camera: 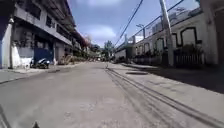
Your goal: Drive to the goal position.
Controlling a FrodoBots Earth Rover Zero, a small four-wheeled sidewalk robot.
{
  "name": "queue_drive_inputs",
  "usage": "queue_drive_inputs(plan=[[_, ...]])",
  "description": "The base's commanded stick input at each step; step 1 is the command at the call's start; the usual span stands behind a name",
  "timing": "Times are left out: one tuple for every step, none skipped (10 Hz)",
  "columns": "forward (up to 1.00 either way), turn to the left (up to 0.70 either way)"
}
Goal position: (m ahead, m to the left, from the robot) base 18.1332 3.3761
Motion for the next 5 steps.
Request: queue_drive_inputs(plan=[[1.0,0.12],[1.0,0.08],[1.0,-0.28],[1.0,-0.17],[1.0,0.12]])
